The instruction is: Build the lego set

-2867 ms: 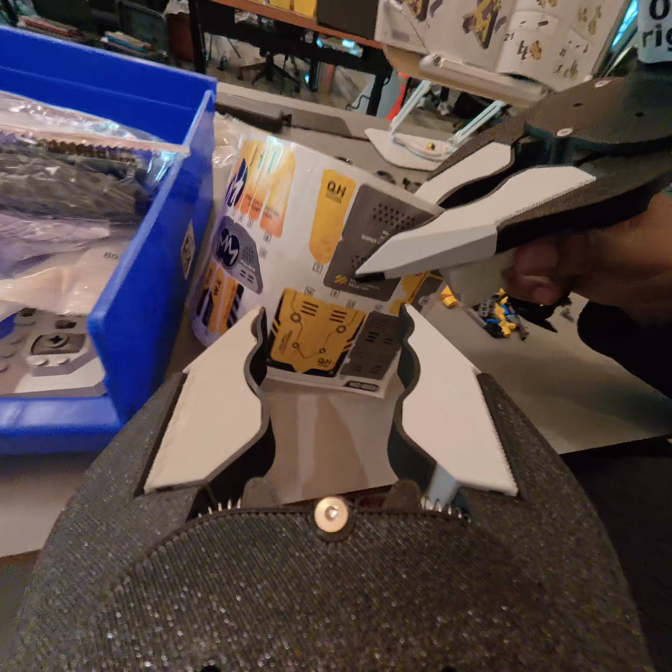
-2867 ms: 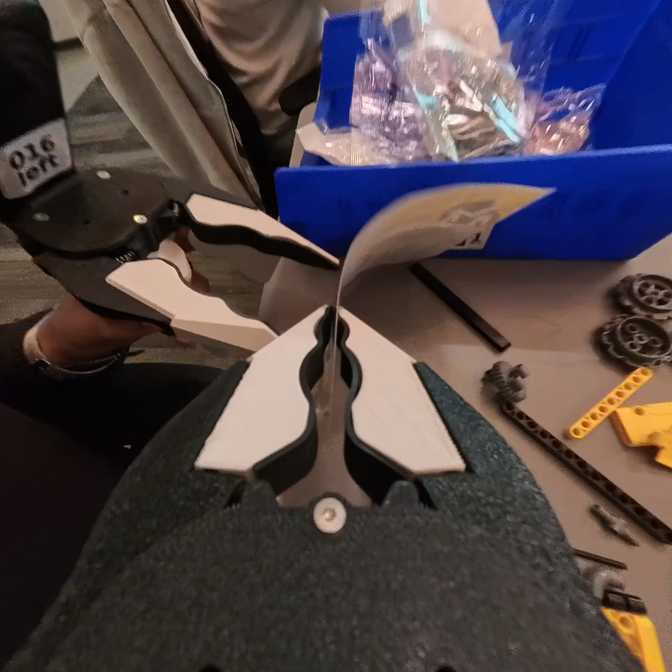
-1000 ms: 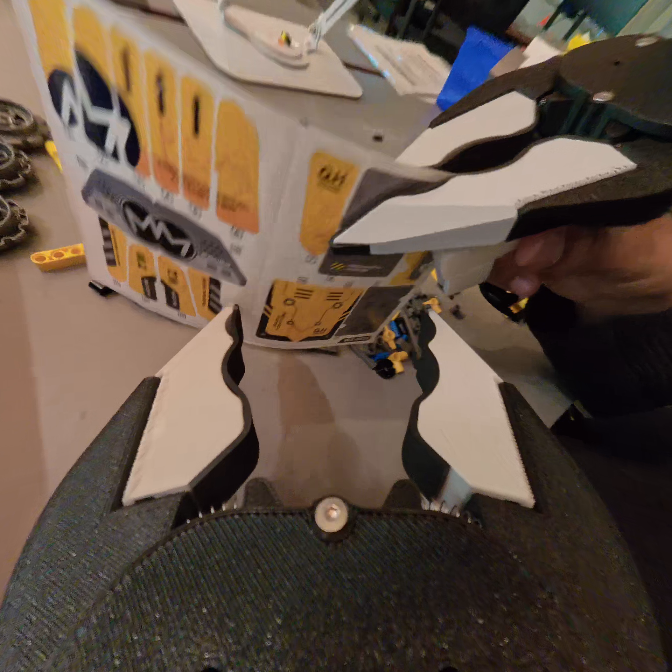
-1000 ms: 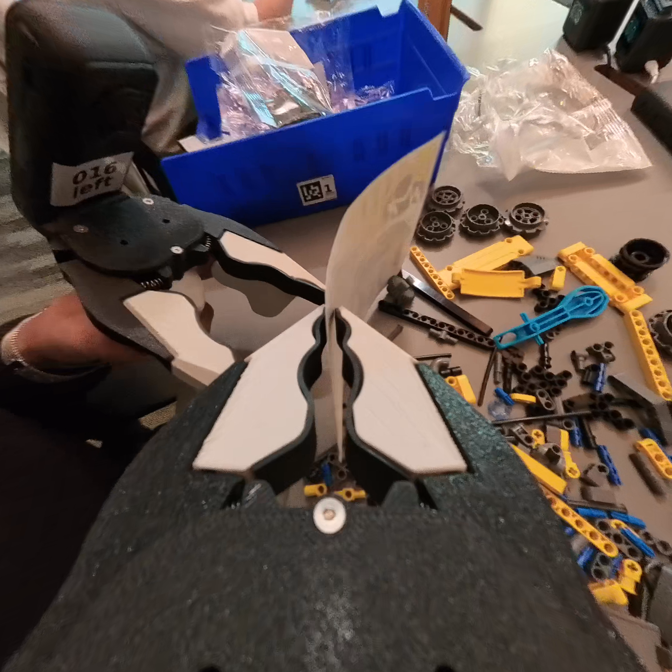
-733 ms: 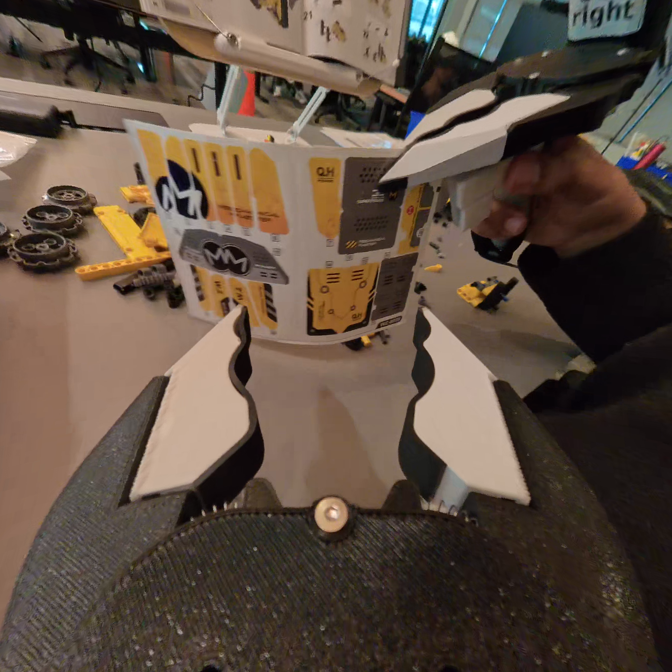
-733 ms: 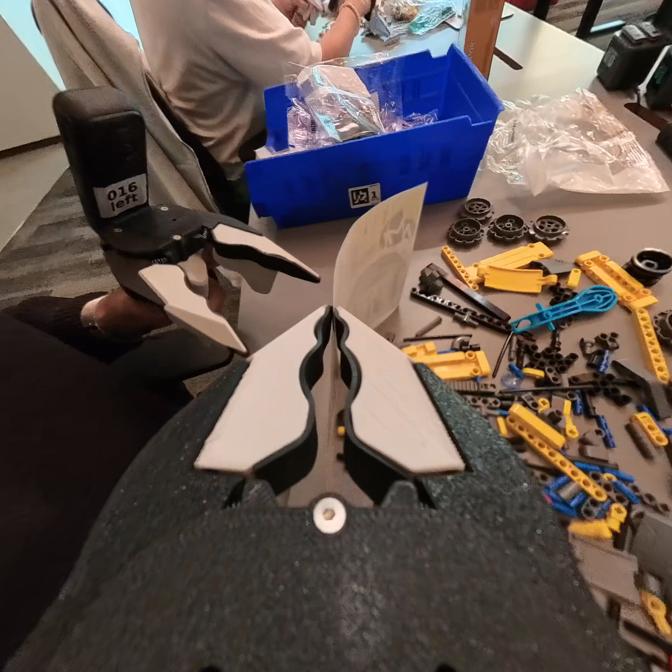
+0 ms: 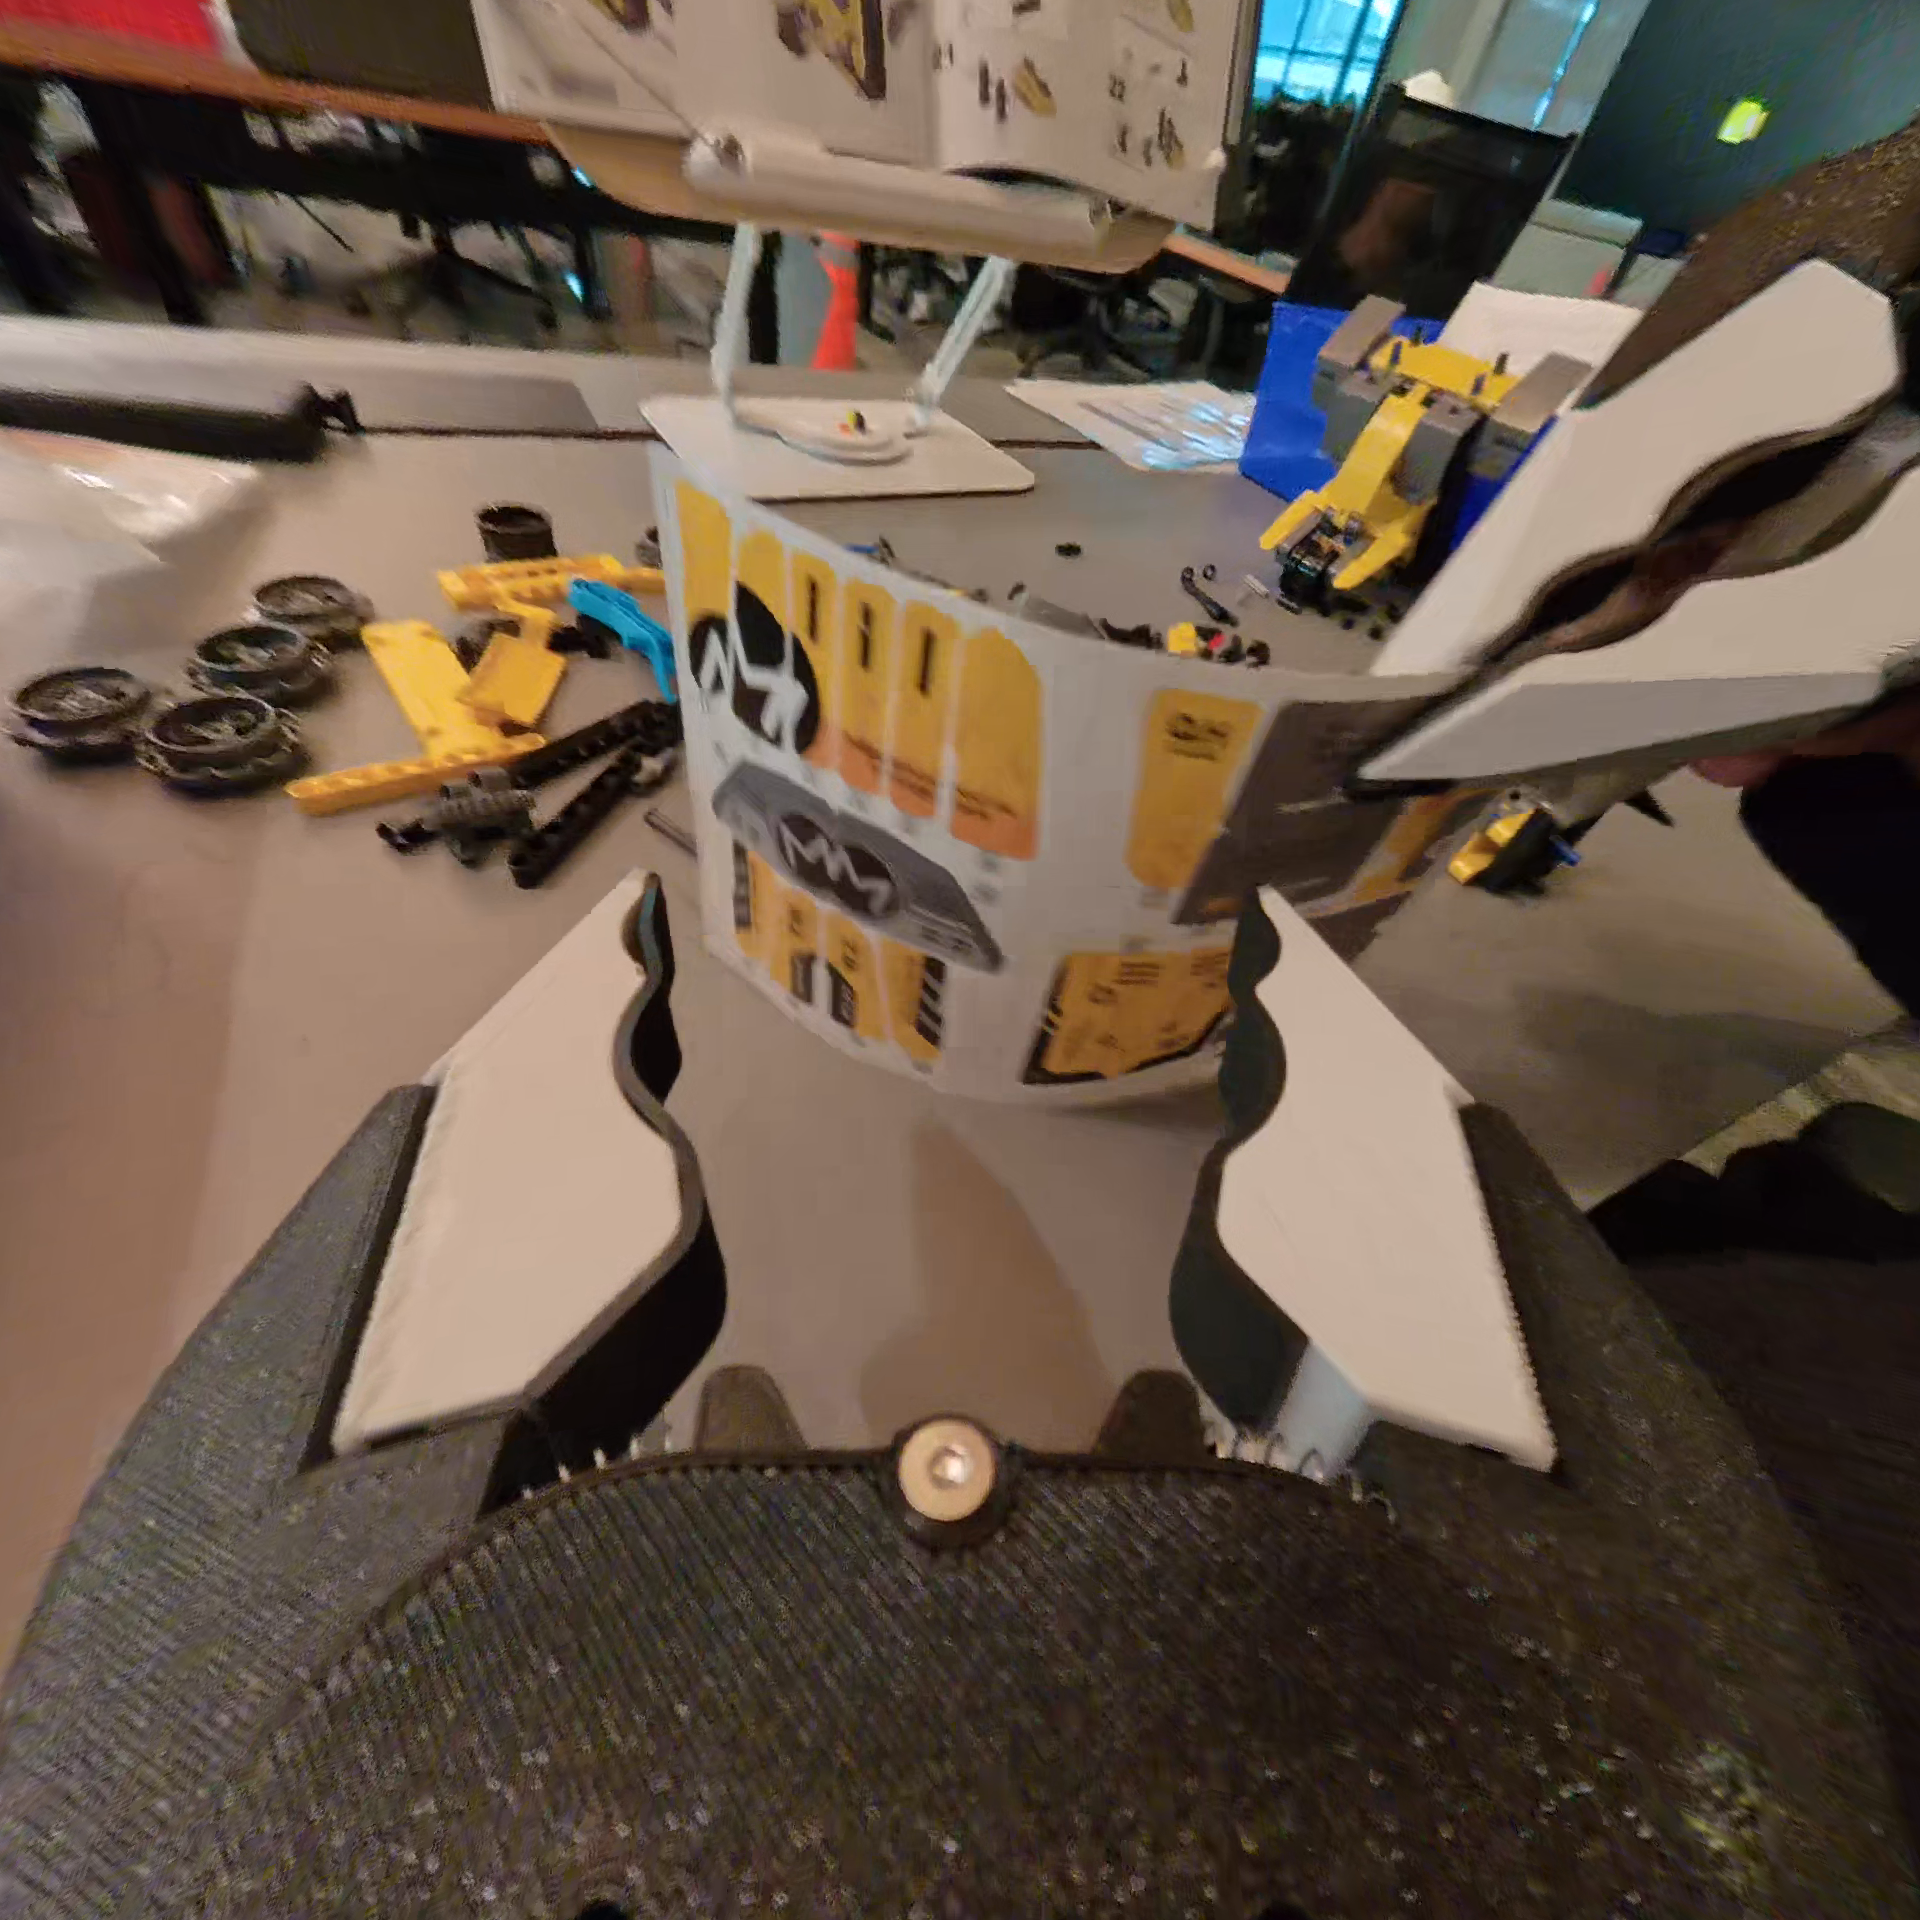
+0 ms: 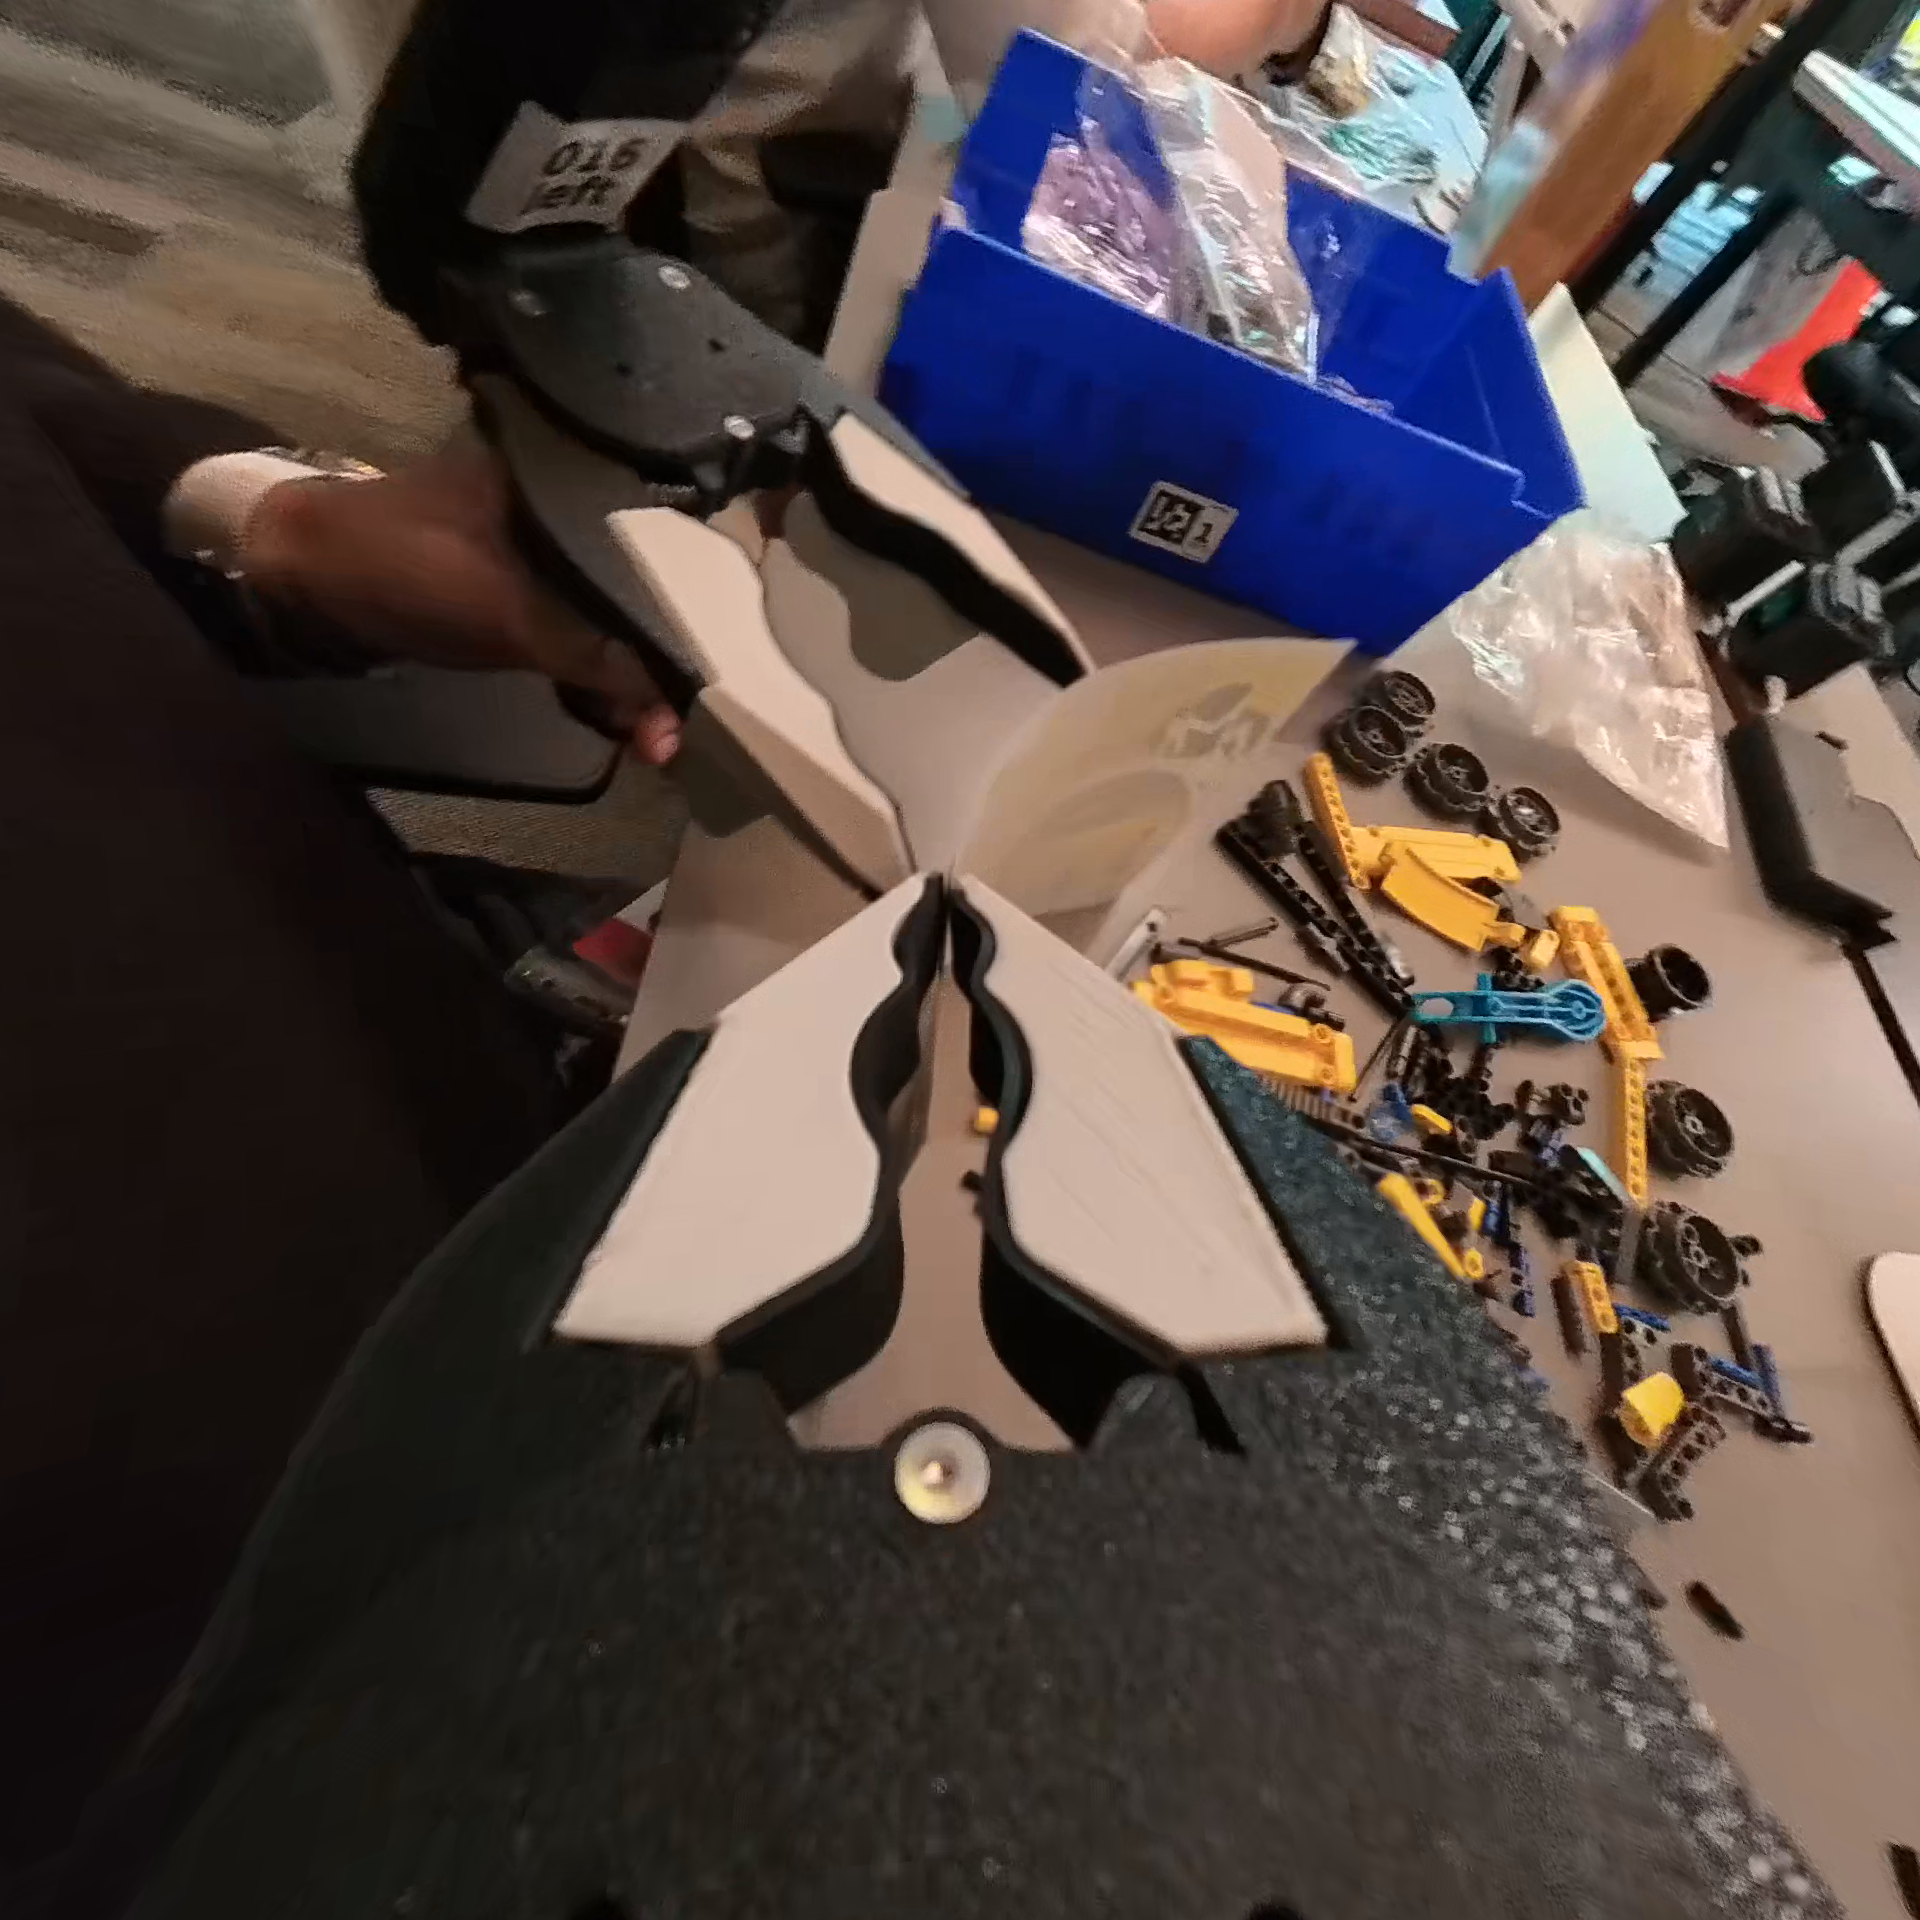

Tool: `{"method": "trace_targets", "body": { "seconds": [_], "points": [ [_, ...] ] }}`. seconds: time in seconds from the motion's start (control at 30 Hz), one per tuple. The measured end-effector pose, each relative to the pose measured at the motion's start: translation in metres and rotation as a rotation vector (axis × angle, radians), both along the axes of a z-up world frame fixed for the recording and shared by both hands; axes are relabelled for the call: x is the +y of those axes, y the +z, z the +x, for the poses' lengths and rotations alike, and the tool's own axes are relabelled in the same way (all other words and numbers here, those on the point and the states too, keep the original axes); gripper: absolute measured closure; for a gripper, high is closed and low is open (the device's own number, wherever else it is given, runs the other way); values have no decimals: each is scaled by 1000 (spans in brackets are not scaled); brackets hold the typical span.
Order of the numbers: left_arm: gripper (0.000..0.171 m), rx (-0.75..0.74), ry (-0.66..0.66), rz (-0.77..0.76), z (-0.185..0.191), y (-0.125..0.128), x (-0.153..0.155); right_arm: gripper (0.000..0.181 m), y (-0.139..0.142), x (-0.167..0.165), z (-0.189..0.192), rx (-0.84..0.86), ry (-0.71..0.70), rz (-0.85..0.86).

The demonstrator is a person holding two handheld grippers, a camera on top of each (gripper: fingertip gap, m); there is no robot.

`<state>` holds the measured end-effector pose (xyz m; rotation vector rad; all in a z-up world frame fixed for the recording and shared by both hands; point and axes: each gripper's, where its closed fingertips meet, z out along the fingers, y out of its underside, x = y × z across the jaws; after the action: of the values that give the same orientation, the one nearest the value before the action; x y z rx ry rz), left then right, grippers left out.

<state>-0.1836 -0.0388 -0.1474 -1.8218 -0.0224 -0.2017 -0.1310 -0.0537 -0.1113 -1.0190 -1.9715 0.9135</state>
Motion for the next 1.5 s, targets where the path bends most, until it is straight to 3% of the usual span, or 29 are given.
{"method": "trace_targets", "body": {
  "seconds": [0.17, 0.4, 0.63, 0.83, 1.03, 1.27, 1.5],
  "points": [
    [80, 55, -50, 4, 17, -1, 3, 181, -10, 3, 28, -69, 58, -82],
    [91, 116, -140, -59, 44, -17, 11, 180, -23, 52, 30, -137, -110, -38],
    [102, 108, -217, -176, 59, -41, 12, 180, -31, 60, 30, -152, -124, 4],
    [101, 89, -199, -236, 54, -47, 25, 178, -41, 96, 24, -195, -258, 41],
    [111, 135, -216, -296, 53, -45, 41, 179, -35, 116, 10, -182, -268, 83],
    [116, 255, -214, -373, 47, -55, 57, 180, -29, 122, -2, -153, -246, 157],
    [122, 270, -193, -386, 40, -56, 68, 181, -25, 123, -5, -124, -238, 162]
  ]
}}
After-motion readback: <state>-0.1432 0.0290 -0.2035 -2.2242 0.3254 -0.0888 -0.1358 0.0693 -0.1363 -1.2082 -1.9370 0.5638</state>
